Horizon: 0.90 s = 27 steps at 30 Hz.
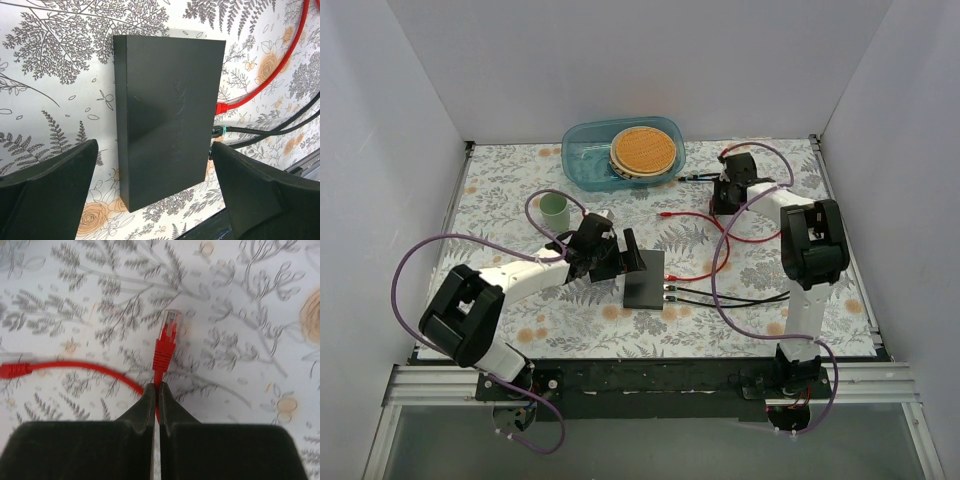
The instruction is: Insert the plug into the switch port
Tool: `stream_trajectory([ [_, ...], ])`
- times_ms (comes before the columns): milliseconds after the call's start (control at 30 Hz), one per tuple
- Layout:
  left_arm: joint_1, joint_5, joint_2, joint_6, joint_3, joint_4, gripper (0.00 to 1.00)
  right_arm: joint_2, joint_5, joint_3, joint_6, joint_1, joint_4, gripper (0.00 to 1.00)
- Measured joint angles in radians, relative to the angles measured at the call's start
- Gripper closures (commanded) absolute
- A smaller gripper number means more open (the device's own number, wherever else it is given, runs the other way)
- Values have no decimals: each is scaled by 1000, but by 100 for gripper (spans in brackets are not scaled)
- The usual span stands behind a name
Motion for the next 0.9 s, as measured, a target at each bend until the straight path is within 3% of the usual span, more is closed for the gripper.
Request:
stream_trajectory([
  [333,0,-4,-122,39,0,53,2,-311,-106,-224,-58,65,-28,99],
  [600,0,40,-163,30,0,153,2,-534,-294,-431,-92,105,38,99],
  [900,0,127,-96,-37,11,258,18,-717,-422,-584,-122,179,92,99],
])
